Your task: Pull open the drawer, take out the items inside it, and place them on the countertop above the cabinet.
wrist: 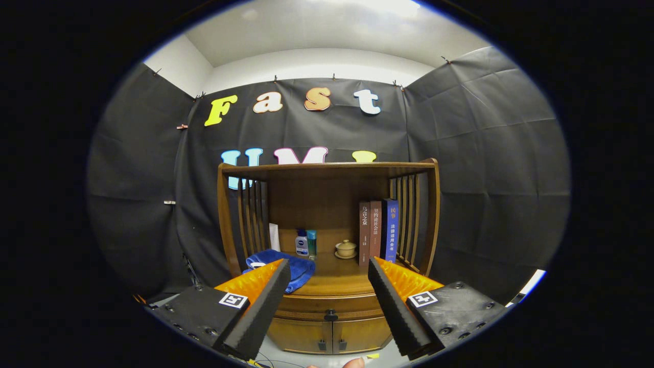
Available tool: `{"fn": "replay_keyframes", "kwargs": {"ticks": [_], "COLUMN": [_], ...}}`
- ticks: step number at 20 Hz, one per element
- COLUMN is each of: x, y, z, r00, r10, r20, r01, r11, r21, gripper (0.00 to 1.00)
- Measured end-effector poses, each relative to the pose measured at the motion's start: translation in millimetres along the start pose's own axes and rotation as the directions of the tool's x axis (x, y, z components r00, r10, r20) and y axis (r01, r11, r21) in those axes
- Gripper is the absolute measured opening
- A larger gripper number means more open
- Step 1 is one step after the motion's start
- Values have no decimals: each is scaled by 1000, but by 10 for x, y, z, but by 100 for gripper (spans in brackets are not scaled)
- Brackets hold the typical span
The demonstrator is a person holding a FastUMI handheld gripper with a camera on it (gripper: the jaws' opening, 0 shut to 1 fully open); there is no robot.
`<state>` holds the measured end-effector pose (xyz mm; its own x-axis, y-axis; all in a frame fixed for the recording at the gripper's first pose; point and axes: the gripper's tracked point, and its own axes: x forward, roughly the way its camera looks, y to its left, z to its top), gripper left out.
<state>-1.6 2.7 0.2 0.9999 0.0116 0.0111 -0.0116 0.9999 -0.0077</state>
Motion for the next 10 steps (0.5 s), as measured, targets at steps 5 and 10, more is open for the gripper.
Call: {"fn": "replay_keyframes", "kwargs": {"ticks": [5, 10], "x": [-8, 4], "y": [6, 13], "z": [3, -13], "r00": [1000, 1000], "r10": [4, -1], "r20": [5, 8], "r01": [-4, 1], "r11": [1000, 1000], "r21": [-1, 1], "gripper": [98, 98]}}
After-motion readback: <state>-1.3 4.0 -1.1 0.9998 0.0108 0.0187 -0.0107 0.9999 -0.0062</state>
